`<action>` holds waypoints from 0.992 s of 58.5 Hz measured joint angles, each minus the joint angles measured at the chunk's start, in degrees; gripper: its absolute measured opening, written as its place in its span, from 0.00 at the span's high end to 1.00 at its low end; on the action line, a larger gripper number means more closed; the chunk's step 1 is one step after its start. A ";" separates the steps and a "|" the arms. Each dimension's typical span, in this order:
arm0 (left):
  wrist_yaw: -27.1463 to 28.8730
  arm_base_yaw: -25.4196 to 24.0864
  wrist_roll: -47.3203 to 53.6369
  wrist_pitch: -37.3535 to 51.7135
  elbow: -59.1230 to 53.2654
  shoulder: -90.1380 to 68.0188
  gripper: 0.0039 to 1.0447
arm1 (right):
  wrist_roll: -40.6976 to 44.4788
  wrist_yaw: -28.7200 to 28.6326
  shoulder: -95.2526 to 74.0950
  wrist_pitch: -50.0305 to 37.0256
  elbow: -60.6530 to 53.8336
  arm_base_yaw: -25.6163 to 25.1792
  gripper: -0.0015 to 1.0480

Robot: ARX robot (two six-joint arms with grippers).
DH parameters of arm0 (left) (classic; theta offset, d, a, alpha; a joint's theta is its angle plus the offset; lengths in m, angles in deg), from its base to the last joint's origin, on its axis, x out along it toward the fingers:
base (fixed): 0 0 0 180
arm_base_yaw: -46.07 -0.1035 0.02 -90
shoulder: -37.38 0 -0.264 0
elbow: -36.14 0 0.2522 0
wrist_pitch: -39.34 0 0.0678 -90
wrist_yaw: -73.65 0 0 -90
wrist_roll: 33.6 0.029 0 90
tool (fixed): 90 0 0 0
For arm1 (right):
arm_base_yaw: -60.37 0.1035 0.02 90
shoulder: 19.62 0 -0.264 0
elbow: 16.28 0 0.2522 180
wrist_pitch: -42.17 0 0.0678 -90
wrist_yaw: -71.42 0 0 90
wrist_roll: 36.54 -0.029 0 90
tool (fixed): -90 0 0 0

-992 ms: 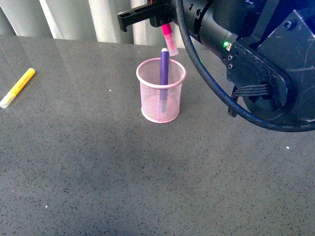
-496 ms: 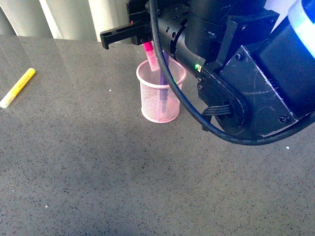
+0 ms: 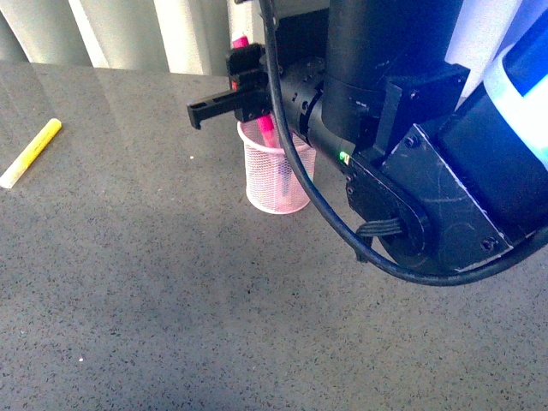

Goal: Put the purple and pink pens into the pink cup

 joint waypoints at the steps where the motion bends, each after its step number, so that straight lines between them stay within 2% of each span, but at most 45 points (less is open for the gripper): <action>1: 0.00 0.00 0.00 0.00 0.00 0.00 0.06 | -0.31 -0.11 0.28 0.68 -0.70 -0.20 0.74; 4: 0.00 0.00 0.00 0.00 0.00 0.00 0.06 | -1.40 0.39 1.70 2.08 -2.38 -0.76 0.62; 15: 0.00 0.00 0.00 0.00 0.00 0.00 0.06 | -3.93 3.50 10.12 6.51 -6.62 -3.30 0.33; 21: 0.00 0.00 0.00 0.00 0.00 0.00 0.06 | -5.38 6.69 20.15 12.46 -11.61 -6.27 0.08; 23: 0.02 0.00 0.00 0.00 0.00 0.00 0.06 | -5.81 6.97 21.92 12.59 -12.13 -6.84 0.05; 31: -0.02 0.00 0.00 0.00 0.00 0.00 0.06 | -6.16 6.93 22.64 12.72 -12.37 -7.26 0.07; 33: -0.02 0.00 0.02 0.00 0.00 0.00 0.06 | -5.90 8.61 22.53 12.26 -12.59 -6.97 0.08; 37: 0.00 0.00 0.00 0.00 0.00 0.00 0.06 | -3.17 19.19 23.19 7.04 -15.74 -6.78 0.19; 40: 0.00 0.00 0.00 0.00 0.00 0.00 0.06 | -2.32 21.70 24.70 5.29 -18.64 -7.10 0.26; 44: 0.11 0.00 0.00 0.00 0.00 0.00 0.06 | -1.42 21.51 29.18 3.37 -25.00 -9.49 0.40; 58: -0.02 0.00 0.00 0.00 0.00 0.00 0.06 | -0.96 16.87 41.27 1.81 -38.97 -15.74 0.77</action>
